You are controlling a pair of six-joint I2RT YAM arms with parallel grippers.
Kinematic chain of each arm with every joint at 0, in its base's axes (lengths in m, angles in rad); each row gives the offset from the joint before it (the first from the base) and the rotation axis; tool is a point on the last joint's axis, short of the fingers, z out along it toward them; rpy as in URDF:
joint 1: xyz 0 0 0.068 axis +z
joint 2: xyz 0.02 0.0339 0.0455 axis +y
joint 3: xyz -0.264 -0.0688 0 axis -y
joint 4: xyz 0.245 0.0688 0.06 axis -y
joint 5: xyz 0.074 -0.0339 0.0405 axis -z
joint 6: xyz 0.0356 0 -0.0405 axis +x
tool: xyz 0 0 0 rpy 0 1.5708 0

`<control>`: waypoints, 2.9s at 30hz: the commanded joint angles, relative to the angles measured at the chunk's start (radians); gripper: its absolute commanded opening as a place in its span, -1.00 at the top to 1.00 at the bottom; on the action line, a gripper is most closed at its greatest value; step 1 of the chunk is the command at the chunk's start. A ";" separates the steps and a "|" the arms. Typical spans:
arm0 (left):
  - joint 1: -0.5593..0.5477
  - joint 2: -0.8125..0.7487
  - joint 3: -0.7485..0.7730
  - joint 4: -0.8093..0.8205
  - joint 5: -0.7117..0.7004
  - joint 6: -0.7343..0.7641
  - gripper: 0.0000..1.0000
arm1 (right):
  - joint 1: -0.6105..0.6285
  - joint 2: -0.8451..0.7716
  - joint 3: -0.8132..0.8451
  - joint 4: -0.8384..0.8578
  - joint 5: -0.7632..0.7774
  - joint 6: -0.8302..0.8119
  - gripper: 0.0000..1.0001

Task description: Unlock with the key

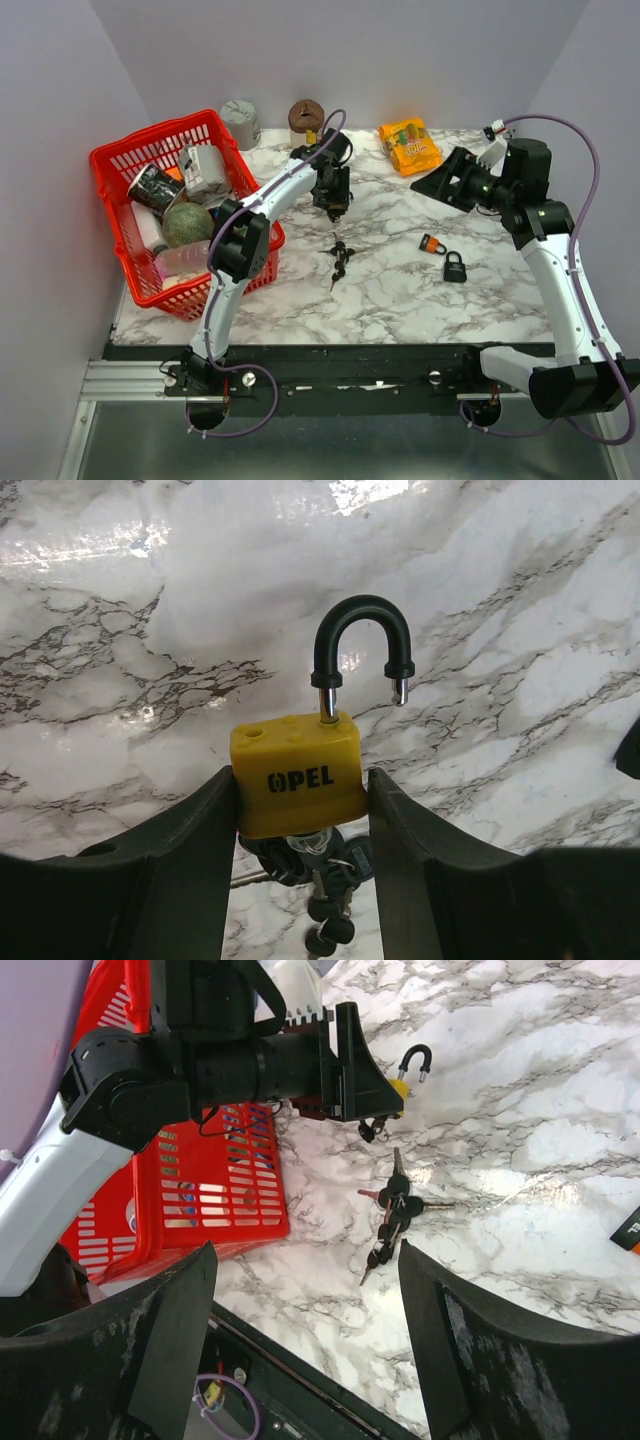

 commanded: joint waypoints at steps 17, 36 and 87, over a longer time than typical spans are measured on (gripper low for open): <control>0.097 0.180 0.125 0.008 -0.170 0.051 0.75 | -0.010 0.004 -0.020 -0.004 0.001 -0.027 -0.64; 0.101 0.171 0.119 0.031 -0.158 0.071 -0.56 | -0.010 -0.008 -0.035 -0.005 0.004 -0.027 -0.63; -0.032 -1.184 -0.550 0.141 -0.537 0.156 -0.98 | 0.497 0.447 -0.011 0.208 0.297 -0.417 -0.45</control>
